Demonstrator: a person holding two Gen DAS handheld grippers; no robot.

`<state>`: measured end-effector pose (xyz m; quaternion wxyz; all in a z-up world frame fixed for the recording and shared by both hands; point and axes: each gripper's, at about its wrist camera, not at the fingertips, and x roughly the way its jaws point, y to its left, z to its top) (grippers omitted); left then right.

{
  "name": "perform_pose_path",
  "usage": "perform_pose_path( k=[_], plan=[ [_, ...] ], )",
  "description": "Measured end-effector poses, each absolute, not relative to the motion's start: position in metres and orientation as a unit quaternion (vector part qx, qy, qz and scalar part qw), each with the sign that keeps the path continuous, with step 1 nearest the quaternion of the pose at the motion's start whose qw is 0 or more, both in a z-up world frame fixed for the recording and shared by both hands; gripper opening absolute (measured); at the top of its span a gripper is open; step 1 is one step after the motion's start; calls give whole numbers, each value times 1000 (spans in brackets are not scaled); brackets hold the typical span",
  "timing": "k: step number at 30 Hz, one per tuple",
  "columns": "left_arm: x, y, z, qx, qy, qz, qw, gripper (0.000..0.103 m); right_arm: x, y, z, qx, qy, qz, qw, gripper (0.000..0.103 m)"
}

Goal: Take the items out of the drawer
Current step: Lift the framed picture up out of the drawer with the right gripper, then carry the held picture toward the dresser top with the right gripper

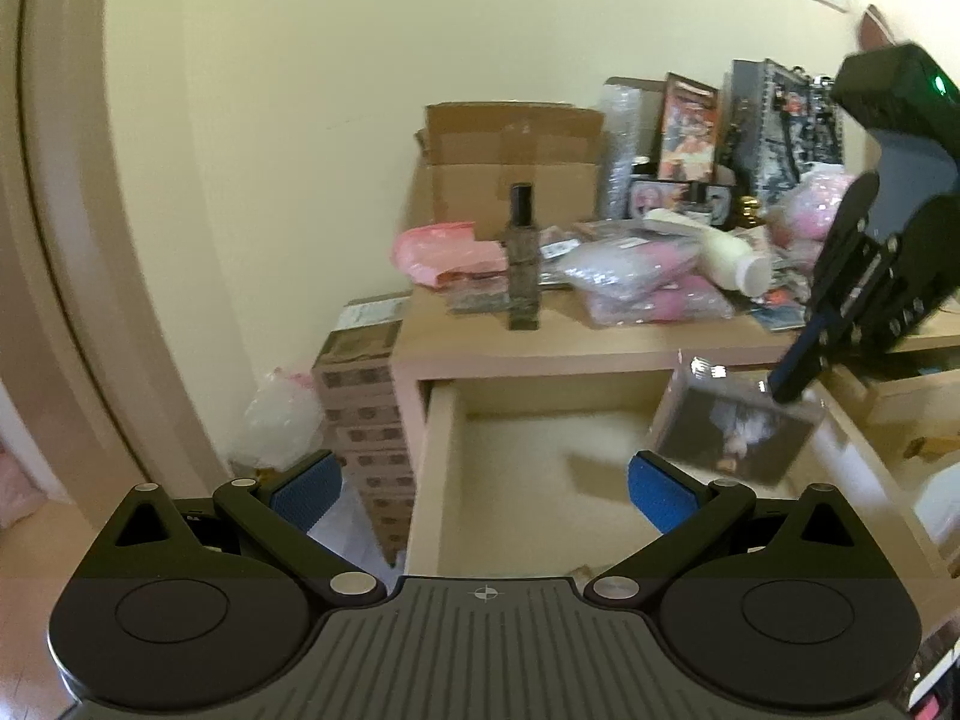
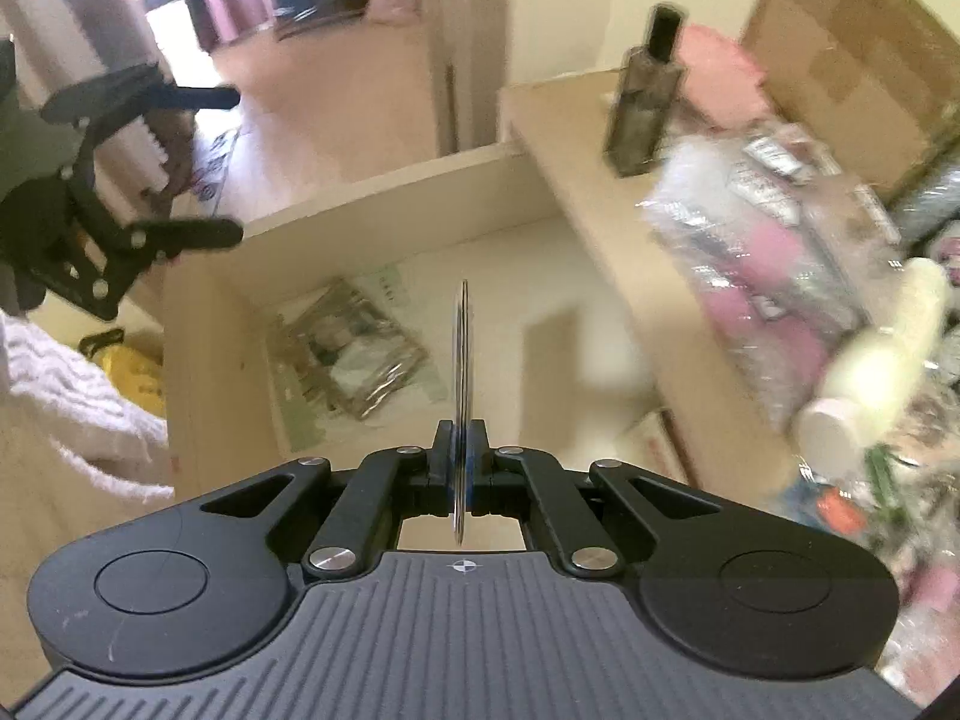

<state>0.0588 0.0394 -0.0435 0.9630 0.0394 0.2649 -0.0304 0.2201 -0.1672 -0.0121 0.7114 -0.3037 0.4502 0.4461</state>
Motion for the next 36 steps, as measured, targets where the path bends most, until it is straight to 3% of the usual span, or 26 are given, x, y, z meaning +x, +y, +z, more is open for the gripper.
perform_pose_path(
  k=[22,36],
  plan=[
    [61,35,-37,29,255,-49,965,103,272,-205,107,-279,397,368,793,2],
    [59,43,-41,24,269,-16,963,103,358,-253,103,-259,412,252,837,1]
  ],
)
